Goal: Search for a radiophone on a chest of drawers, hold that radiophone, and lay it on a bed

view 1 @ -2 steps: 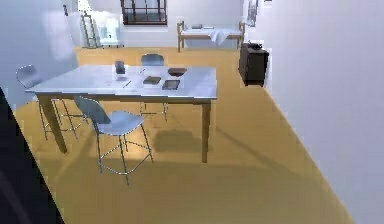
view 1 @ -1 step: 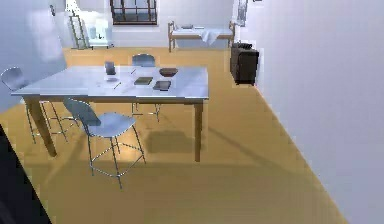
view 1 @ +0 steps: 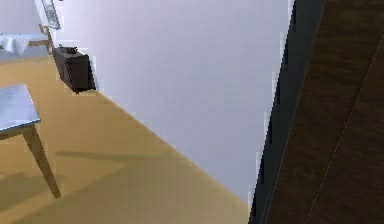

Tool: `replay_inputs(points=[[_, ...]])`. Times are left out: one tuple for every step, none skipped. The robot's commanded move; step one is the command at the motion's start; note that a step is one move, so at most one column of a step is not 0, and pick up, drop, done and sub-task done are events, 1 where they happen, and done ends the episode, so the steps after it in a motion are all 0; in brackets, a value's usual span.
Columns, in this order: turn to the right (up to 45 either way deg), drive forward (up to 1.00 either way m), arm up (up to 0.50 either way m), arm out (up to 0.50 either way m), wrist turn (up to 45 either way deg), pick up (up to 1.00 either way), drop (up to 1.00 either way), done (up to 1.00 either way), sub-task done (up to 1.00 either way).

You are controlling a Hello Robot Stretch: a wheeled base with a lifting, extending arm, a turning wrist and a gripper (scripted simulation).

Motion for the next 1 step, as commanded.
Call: replay_inputs(points=[[3.0,0.00,0.00,0.00,0.0,0.00,0.00,0.00,0.00]])
